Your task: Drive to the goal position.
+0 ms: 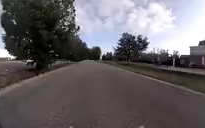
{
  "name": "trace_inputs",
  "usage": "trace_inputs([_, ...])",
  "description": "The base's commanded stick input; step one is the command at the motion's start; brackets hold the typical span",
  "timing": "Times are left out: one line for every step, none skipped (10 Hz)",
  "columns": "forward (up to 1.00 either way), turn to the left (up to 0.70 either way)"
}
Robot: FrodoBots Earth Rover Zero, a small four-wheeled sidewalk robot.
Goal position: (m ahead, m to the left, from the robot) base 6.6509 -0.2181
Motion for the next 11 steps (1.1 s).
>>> trace_inputs([0.70, 0.00])
trace_inputs([0.70, 0.00])
trace_inputs([0.70, 0.00])
trace_inputs([0.70, 0.00])
trace_inputs([0.70, 0.00])
trace_inputs([0.70, 0.00])
trace_inputs([0.70, 0.00])
trace_inputs([0.70, 0.00])
trace_inputs([0.70, 0.00])
trace_inputs([0.70, 0.00])
trace_inputs([0.62, 0.00])
